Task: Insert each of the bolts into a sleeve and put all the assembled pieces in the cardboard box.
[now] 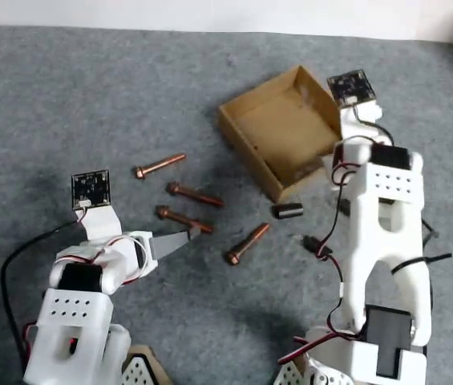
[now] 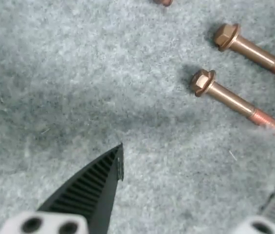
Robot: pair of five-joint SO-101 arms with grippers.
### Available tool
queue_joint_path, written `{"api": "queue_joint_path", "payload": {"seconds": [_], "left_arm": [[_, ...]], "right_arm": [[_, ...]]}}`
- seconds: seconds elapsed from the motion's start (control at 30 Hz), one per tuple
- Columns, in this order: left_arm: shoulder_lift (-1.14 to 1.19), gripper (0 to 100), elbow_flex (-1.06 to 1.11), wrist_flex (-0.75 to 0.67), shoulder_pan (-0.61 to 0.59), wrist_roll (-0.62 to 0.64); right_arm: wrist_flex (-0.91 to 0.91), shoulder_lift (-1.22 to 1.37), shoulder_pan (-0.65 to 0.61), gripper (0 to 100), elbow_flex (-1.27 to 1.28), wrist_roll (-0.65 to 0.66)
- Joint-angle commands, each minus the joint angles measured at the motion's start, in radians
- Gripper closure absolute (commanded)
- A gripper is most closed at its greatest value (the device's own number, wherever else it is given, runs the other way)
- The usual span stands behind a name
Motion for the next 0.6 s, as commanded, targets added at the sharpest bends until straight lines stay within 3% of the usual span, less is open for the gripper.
{"api": "queue_joint_path", "payload": {"seconds": [0.0, 0.17, 0.57], "left_arm": [[-0.016, 54, -0.004, -0.021, -0.010, -0.014], [-0.016, 54, -0.004, -0.021, -0.010, -0.014], [-0.016, 54, -0.004, -0.021, -0.010, -0.014]], "right_arm": [[-0.022, -0.016, 0.045, 93.7, -0.053, 0.203], [-0.024, 0.139, 0.134, 86.1, -0.110, 0.338], [-0.028, 0.470, 0.173, 86.1, -0.332, 0.407]]}}
